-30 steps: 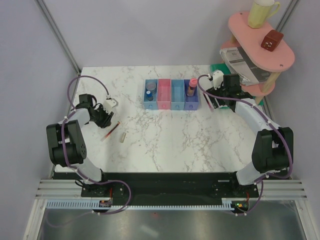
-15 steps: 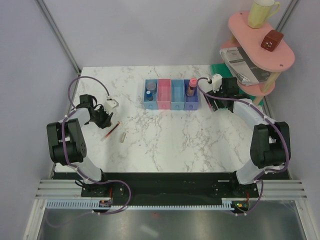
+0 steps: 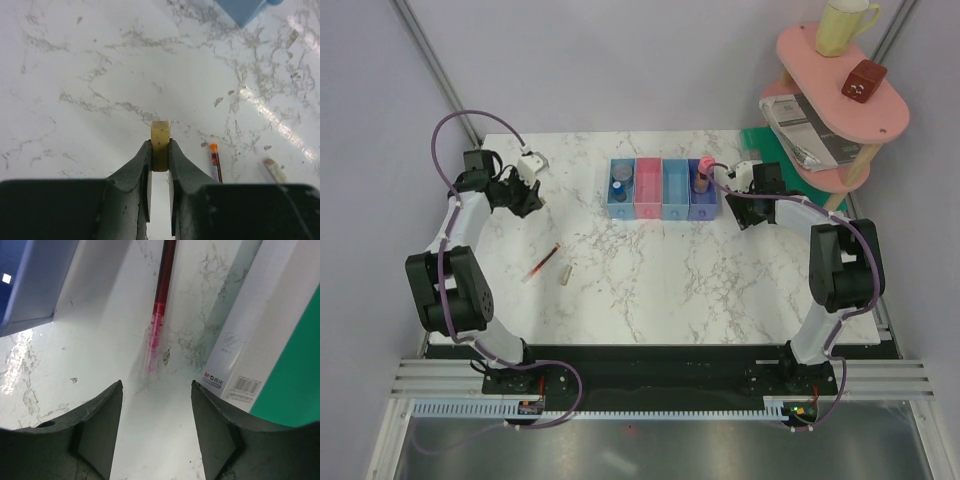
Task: Sort the stationery into containers
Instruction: Pick up the stationery from the center of the board, then pick up the pen from the center of the board.
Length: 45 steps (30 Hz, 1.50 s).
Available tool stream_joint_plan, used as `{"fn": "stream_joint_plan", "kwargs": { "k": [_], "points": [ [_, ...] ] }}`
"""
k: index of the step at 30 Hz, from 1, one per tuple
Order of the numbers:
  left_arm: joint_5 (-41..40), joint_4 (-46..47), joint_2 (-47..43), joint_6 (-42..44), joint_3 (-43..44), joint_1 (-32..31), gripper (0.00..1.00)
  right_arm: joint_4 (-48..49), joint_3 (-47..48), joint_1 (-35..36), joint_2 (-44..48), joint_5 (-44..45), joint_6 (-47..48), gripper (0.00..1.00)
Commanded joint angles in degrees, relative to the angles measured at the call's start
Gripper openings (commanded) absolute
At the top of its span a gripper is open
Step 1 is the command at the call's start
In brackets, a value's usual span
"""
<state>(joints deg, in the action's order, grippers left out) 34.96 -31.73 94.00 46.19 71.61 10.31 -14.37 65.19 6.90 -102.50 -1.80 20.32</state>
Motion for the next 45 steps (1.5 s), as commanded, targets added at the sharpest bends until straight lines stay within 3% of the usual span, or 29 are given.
{"fn": "stream_joint_plan", "kwargs": {
  "k": [1, 10, 22, 35, 45],
  "points": [
    [5.12, -1.23, -2.59, -6.81, 5.90, -4.23, 0.02, 2.94, 3.28, -0.22, -3.31, -1.54, -1.51, 0.63],
    [3.63, -1.23, 3.64, -14.11, 20.12, -17.42, 0.02, 5.23, 5.83, -0.30, -8.41, -0.57, -1.42, 0.59],
    [-0.77, -0.53, 20.43, -21.66, 35.69, -26.12, 0.02, 6.55, 5.65, -0.22, -10.27, -0.75, -1.33, 0.17],
    [-4.63, 0.52, 27.72, -25.54, 41.85, -33.24, 0.02, 3.12, 3.72, -0.30, 2.03, 0.05, -4.76, 0.10],
    [-12.19, 5.62, 37.83, -25.28, 47.30, -34.12, 0.02, -2.32, 5.65, -0.22, 13.62, -1.45, -7.31, 0.08]
  ]
}}
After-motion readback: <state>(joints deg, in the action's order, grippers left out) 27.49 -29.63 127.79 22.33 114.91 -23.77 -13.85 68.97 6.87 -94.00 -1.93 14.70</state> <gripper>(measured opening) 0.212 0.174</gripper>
